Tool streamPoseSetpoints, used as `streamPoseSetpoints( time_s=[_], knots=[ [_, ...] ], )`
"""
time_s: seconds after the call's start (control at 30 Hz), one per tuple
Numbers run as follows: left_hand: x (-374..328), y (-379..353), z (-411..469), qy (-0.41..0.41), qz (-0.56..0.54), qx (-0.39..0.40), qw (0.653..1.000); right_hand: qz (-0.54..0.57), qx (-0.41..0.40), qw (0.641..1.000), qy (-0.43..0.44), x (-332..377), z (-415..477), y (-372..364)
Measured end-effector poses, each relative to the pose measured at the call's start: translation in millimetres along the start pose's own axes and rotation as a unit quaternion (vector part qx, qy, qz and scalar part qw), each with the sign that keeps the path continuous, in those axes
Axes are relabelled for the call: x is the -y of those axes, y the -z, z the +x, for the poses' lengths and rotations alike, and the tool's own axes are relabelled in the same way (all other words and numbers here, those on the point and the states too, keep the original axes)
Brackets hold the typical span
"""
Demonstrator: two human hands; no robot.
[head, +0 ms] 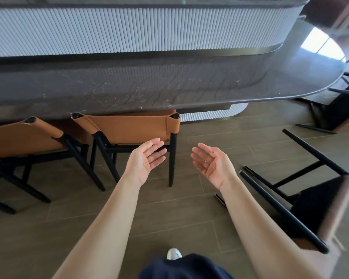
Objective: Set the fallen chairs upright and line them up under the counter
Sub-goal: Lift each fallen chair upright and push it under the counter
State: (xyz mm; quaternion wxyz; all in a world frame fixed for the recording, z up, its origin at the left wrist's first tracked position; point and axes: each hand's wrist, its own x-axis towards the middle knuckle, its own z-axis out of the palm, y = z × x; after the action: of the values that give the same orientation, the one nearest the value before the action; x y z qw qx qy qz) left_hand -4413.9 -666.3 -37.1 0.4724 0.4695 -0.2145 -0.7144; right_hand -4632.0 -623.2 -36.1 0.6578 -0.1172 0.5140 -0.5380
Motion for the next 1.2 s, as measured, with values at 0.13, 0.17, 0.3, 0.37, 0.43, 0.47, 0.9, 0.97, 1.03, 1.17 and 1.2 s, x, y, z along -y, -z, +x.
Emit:
streamPoseSetpoints(
  time_s=[0.13,0.17,0.3,0.37,0.43,0.47,0.9,0.97,1.03,1.17,1.2],
  knots=[
    [8.8,-10.8,-17.7,0.010,0.029,0.029,0.999,0.027,-0.023,0.999,0.019,-9.9,-26.5,16.6],
    [12.0,-14.0,-23.5,0.015,0.037,0.042,0.998,0.039,-0.033,0.998,0.027,-13.1,-35.4,22.3],
    [32.3,-21.1,-48.4,0.041,0.076,0.093,0.992,0.086,-0.081,0.992,0.052,-33.0,-78.7,45.4],
    [45.0,-23.0,-62.0,0.062,0.091,0.122,0.986,0.115,-0.115,0.985,0.061,-47.6,-105.1,60.8],
    [53.5,-23.3,-73.5,0.077,0.105,0.149,0.980,0.140,-0.142,0.978,0.064,-62.0,-130.6,71.8],
    [58.1,-24.2,-80.0,0.082,0.113,0.167,0.976,0.153,-0.157,0.973,0.071,-68.8,-144.8,78.1],
    [125.5,-84.4,-167.3,0.137,0.191,0.327,0.915,0.243,-0.320,0.905,0.142,-105.3,-288.6,159.7],
    [139.3,-98.2,-178.3,0.144,0.202,0.347,0.905,0.259,-0.325,0.896,0.156,-108.3,-305.9,173.4],
    [154.7,-113.3,-189.6,0.158,0.207,0.364,0.894,0.270,-0.331,0.888,0.169,-111.4,-323.5,188.9],
    [193.5,-145.8,-215.9,0.195,0.233,0.412,0.859,0.299,-0.354,0.867,0.182,-115.7,-358.3,227.7],
    [205.7,-155.2,-224.7,0.202,0.238,0.421,0.852,0.307,-0.358,0.862,0.187,-116.7,-368.1,240.1]
  ],
)
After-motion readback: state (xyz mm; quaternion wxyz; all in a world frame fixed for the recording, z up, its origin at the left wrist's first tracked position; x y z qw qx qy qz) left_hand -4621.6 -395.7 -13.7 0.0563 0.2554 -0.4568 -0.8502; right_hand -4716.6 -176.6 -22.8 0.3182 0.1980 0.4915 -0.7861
